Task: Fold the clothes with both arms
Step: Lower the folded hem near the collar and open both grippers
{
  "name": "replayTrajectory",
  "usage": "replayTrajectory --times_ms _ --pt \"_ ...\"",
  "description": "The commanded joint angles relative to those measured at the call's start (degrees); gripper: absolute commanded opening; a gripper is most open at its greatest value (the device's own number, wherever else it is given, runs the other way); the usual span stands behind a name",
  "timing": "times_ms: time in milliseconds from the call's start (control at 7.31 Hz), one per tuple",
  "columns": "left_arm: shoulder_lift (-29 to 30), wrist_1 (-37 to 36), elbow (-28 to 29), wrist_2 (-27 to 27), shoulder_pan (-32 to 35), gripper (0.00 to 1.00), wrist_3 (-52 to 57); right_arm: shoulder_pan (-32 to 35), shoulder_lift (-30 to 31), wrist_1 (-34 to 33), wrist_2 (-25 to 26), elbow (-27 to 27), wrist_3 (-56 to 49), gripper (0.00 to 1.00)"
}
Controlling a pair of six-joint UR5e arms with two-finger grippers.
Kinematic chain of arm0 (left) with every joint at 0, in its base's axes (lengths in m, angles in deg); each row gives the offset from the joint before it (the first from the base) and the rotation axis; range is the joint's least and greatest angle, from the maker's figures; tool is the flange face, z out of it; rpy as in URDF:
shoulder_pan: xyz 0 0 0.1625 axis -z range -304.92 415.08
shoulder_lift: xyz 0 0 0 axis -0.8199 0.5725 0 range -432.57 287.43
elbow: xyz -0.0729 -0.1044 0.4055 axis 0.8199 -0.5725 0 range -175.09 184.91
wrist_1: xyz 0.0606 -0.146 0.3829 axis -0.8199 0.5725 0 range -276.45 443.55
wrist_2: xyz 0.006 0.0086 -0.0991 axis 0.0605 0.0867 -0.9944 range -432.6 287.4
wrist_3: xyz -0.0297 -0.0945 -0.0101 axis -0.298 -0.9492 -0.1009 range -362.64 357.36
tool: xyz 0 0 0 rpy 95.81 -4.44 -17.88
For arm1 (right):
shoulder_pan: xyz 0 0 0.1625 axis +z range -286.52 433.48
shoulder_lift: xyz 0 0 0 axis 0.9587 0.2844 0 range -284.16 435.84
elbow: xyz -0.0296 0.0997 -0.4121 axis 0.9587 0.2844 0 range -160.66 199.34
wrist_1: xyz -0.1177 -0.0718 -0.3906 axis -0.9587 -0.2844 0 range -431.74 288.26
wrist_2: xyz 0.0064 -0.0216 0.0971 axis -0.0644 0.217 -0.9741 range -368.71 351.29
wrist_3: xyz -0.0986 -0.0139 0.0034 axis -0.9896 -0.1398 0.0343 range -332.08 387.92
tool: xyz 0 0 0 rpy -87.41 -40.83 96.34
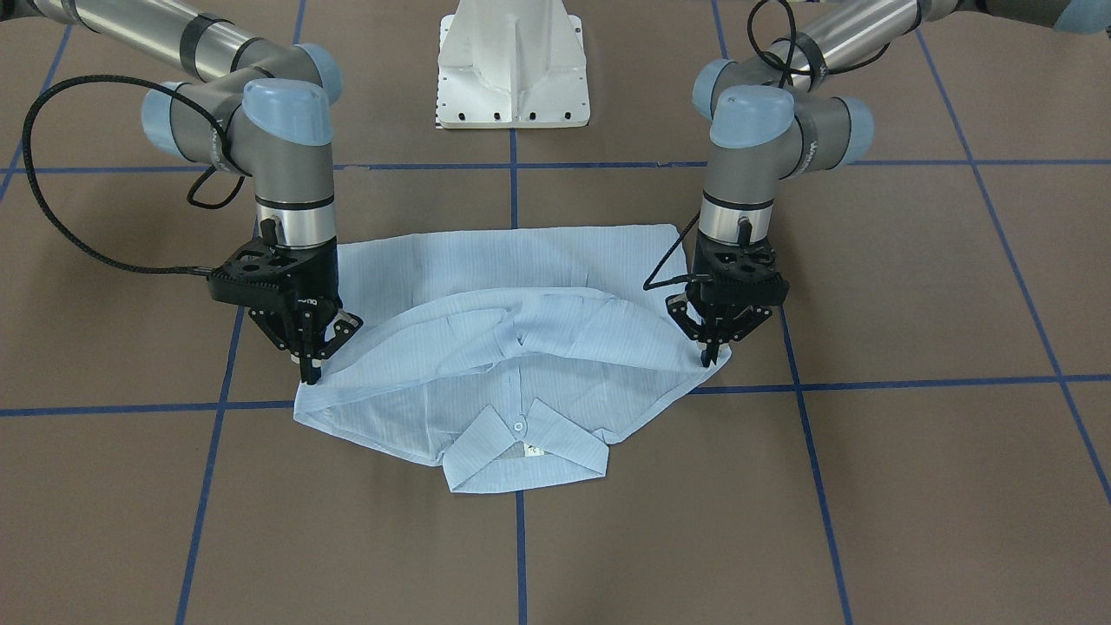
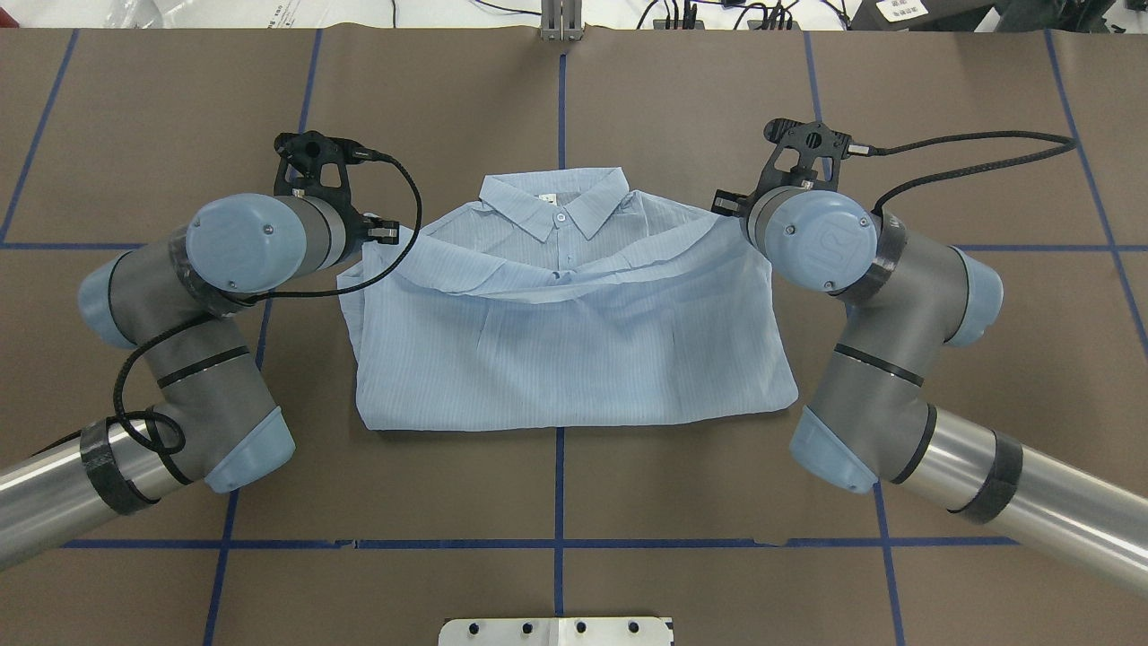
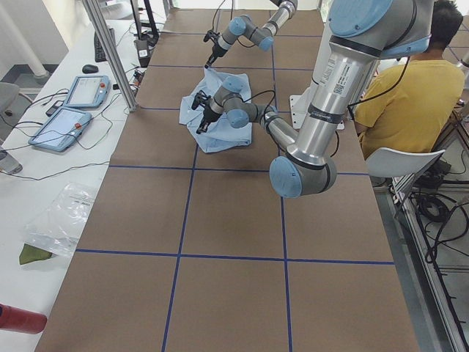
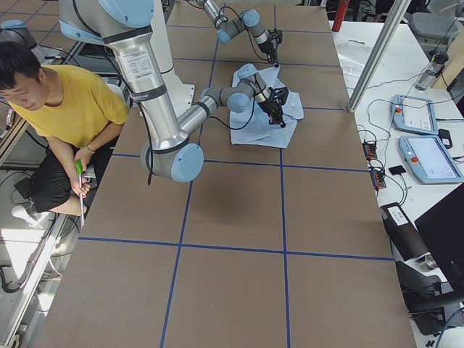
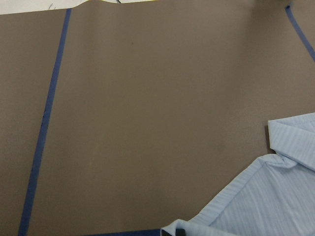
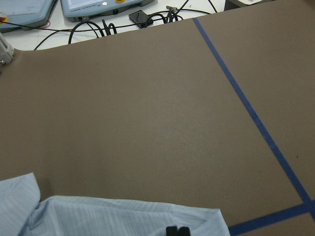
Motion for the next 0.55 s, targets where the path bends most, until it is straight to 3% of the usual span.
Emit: replayTrajectory --times_ms 0,411 --pt "-0.2 3.1 1.1 -0.2 1.8 0.00 5.3 1.0 0.0 1.0 -0.8 1.1 -0.8 0.00" --pt "-0.6 4.1 1.2 -0.7 2.4 0.00 5.7 1.0 -0.3 1.0 -0.9 2.2 -1.1 0.00"
